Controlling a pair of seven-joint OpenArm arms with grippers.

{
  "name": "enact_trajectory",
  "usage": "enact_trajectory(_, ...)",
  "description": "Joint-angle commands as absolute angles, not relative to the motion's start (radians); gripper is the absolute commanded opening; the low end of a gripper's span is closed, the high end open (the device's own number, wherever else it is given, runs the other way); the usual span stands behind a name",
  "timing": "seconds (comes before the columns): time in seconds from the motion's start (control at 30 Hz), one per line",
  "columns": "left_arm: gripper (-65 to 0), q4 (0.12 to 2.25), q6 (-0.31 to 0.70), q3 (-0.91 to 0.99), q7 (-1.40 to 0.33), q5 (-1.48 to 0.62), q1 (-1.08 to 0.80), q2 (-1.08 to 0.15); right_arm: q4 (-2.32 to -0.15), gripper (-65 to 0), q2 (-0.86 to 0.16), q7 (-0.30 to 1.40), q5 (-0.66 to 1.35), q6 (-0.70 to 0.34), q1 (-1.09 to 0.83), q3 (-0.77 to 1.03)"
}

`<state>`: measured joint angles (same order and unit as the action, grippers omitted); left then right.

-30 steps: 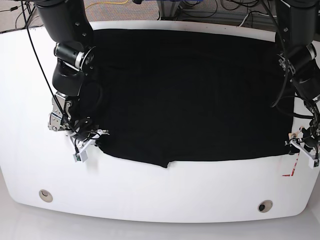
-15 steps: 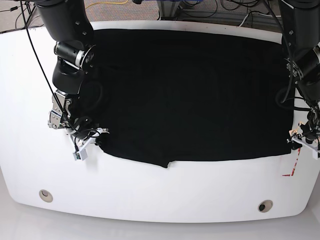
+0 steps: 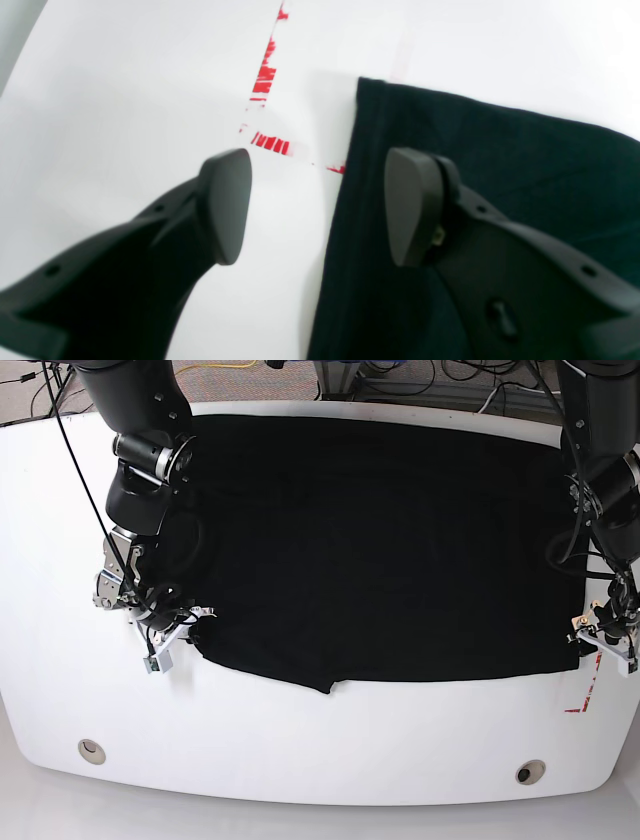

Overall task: Layout the t-shirt on the table in an organized manner, then fold the t-shirt properly
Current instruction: 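Grasp the hem corners with both grippers, then lift the hem with both grippers and fold it toward the collar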

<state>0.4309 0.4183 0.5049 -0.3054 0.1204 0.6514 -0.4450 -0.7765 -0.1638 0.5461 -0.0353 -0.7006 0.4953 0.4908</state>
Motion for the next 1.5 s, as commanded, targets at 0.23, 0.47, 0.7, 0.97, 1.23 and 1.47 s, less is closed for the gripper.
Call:
enact_trajectory(0.23,-26.7,0.444,0.424,0.453,-0.283,0.108,0.664,-0.412,-0.888,-62.8,-0.177,0.591,-0.048,-0.698,0.478,0.49)
enact_trajectory(0.47,-26.7,0.444,0.424,0.452,-0.283,0.108,0.662,-0.375,-0.891,-62.8,-0.177,0.593,-0.048,-0.698,0.473,0.49)
enact_trajectory(0.7,-26.7,0.444,0.424,0.452,-0.286,0.108,0.662,-0.369,-0.894,-62.8,-0.177,0.593,-0.048,-0.698,0.453,0.49)
enact_trajectory(0.97,-26.7,0.444,0.424,0.45,-0.288,0.108,0.662,-0.343,-0.894,-62.8,-0.179,0.593,-0.048,-0.698,0.449,0.49)
enact_trajectory(1.23,-31.1,0.446,0.424,0.45,-0.288,0.11,0.664,-0.312,-0.894,-62.8,-0.179,0.593,-0.05,-0.698,0.449,0.49)
enact_trajectory(1.47,-61.0,0.449,0.423,0.45,-0.283,0.11,0.648,-0.312,-0.894,-62.8,-0.182,0.593,-0.054,-0.698,0.449,0.49)
